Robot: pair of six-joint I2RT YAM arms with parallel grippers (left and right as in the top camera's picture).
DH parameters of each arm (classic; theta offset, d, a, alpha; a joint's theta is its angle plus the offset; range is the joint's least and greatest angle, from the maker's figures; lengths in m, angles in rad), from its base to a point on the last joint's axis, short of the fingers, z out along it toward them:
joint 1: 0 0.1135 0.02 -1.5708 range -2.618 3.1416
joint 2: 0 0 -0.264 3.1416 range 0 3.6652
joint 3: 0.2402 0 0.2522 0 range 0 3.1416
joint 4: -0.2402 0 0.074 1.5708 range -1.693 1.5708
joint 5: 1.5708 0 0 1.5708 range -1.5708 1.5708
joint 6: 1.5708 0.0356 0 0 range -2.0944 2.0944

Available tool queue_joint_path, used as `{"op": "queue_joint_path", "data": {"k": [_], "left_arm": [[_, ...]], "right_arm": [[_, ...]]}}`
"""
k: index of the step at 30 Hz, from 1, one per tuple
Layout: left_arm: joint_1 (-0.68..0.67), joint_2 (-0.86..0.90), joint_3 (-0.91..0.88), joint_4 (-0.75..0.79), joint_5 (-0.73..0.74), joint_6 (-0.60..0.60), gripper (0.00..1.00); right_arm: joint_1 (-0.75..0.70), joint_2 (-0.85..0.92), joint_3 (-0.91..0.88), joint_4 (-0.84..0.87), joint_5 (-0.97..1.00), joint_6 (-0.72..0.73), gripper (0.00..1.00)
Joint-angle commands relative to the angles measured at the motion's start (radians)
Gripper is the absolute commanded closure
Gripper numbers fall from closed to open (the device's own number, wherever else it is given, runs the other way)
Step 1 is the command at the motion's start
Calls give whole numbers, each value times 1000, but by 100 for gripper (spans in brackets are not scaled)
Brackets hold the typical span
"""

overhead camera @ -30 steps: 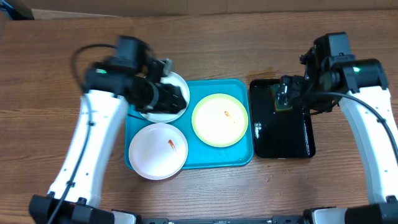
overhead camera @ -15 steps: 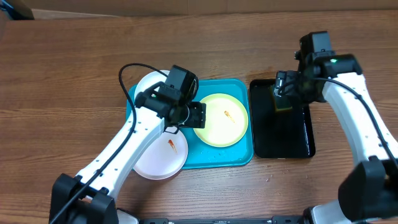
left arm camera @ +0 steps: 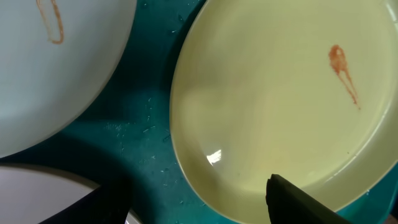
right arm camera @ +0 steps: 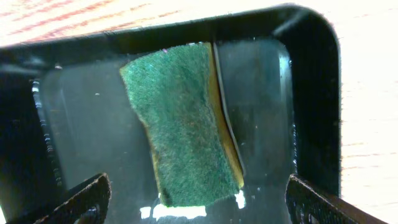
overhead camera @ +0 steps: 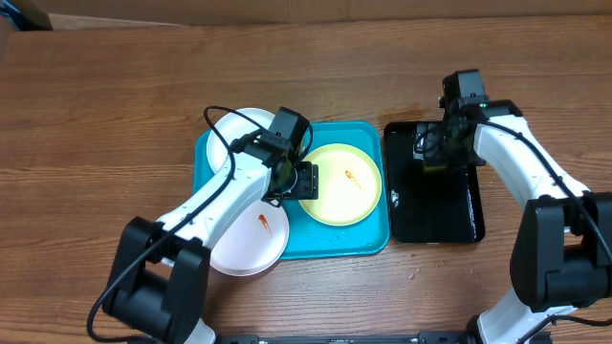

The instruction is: Clean dirty plates on tray and stack at the side

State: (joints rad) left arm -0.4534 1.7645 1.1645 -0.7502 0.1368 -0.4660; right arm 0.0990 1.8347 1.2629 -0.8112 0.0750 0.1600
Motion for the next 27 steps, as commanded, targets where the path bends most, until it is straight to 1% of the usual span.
{"op": "queue_joint_path", "data": {"k": [1, 4, 5, 7, 11, 13, 14, 21, 22, 23, 24, 25, 26, 27], "left_arm": [[-12, 32, -10, 8, -9, -14, 30], [-13, 61, -10, 35, -6, -14, 33], [-13, 72, -10, 59, -10, -13, 40], [-13, 80, -10, 85, -10, -14, 43], [-13, 81, -10, 106, -10, -14, 44], [-13, 81, -10, 106, -14, -14, 44], [-13, 81, -10, 109, -14, -14, 44], [-13, 81, -10, 109, -14, -14, 46], [-13, 81, -10, 109, -14, -14, 46], [-13, 81, -10, 110, -14, -14, 46], [-13, 81, -10, 111, -14, -14, 46], [-13, 81, -10, 112, -14, -14, 46], [-13, 81, -10, 111, -14, -14, 46], [-13, 81, -10, 111, -14, -14, 47]], "right_arm": [[3, 10, -66, 46, 11, -3, 9], [3, 10, -106, 94, 11, -3, 15], [3, 10, -114, 105, 11, -3, 17], [3, 10, -114, 103, 10, -3, 17], [3, 10, -124, 106, 10, -3, 16], [3, 10, -141, 138, 11, -3, 10], [3, 10, -153, 162, 11, -3, 10], [4, 10, -164, 187, -4, -3, 13], [4, 10, -164, 192, -9, -3, 15], [4, 10, -164, 196, -10, -3, 19], [4, 10, -164, 199, -10, -3, 27], [4, 10, -164, 201, -10, -3, 46], [4, 10, -164, 200, -10, -3, 61], [4, 10, -164, 197, -10, -3, 73]]}}
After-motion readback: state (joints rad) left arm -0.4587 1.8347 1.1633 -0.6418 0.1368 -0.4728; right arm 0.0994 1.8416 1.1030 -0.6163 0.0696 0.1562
